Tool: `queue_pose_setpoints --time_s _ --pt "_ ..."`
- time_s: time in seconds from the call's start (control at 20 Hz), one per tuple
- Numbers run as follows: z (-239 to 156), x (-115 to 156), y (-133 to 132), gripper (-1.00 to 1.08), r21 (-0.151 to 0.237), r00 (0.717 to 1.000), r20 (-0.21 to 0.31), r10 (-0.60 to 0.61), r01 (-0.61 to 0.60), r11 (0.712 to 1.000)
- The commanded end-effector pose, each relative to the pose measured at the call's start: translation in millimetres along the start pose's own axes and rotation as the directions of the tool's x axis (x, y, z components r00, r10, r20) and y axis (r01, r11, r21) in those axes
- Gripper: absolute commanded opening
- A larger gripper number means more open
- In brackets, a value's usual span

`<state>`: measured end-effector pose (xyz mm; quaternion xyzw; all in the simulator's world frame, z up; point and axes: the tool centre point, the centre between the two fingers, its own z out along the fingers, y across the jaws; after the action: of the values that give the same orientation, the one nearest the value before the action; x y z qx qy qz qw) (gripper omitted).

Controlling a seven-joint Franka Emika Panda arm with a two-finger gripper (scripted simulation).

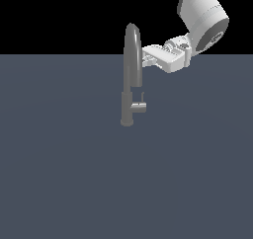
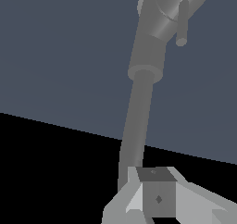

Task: Turn on the faucet by rotating a designated handle.

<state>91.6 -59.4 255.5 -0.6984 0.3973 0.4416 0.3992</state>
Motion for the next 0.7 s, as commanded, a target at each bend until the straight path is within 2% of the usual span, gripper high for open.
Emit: queue_pose_setpoints --time_s 0.0,0.3,0.65 --pt "1.1 19.8 -2.2 -1.0 0.041 0.998 0.047 0.039 -0.041 0.998" --pt "7.1 65.1 -4.5 -1.0 0.126 0.98 0.155 0.121 -0.141 0.982" --pt "16.8 103.9 -4.1 -1.0 0.189 0.951 0.251 0.182 -0.233 0.954"
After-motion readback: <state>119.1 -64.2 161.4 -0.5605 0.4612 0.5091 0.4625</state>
